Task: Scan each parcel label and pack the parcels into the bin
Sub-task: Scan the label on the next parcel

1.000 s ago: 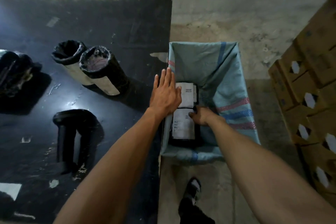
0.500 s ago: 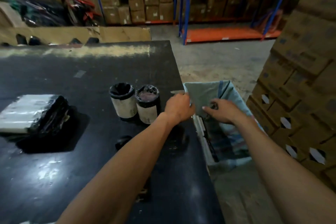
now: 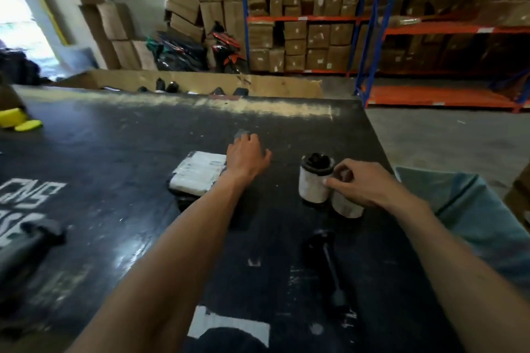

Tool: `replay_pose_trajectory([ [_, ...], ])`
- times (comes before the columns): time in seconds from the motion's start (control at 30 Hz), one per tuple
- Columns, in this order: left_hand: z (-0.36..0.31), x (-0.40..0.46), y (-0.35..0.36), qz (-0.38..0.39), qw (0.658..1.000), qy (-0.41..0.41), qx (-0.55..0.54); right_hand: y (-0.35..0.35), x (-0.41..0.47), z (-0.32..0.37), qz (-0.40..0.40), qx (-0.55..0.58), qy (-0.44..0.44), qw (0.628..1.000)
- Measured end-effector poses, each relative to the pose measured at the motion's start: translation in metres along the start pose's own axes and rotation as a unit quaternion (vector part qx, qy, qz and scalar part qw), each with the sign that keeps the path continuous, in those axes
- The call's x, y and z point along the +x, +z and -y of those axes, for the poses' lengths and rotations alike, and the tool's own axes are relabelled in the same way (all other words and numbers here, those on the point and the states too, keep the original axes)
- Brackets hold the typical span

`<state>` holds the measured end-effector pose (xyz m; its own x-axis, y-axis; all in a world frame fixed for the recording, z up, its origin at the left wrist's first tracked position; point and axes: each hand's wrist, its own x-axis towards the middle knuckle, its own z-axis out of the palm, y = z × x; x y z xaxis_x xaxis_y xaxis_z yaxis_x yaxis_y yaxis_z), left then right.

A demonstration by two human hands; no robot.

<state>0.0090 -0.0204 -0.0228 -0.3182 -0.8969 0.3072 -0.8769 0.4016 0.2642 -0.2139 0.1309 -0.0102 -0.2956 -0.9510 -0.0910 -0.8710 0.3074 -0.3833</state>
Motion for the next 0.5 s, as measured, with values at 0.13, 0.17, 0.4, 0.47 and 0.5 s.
replay_pose_trajectory([
  [0.13, 0.08, -0.009, 0.001, 0.051, 0.991, -0.117, 0.042, 0.044, 0.0, 0.024, 0.074, -0.047, 0.001, 0.996],
  [0.17, 0.094, -0.01, 0.003, 0.068, 0.986, -0.147, 0.05, 0.056, 0.001, 0.026, 0.088, -0.049, 0.007, 0.995],
  [0.4, 0.159, 0.003, 0.024, 0.178, 0.953, -0.246, 0.002, 0.111, -0.012, 0.017, 0.164, -0.077, 0.134, 0.974],
  [0.47, 0.17, 0.014, 0.024, 0.209, 0.951, -0.229, 0.006, 0.118, -0.018, 0.012, 0.154, -0.038, 0.168, 0.973],
  [0.5, 0.174, 0.017, 0.023, 0.224, 0.949, -0.222, 0.003, 0.12, -0.021, 0.011, 0.145, -0.013, 0.181, 0.973],
])
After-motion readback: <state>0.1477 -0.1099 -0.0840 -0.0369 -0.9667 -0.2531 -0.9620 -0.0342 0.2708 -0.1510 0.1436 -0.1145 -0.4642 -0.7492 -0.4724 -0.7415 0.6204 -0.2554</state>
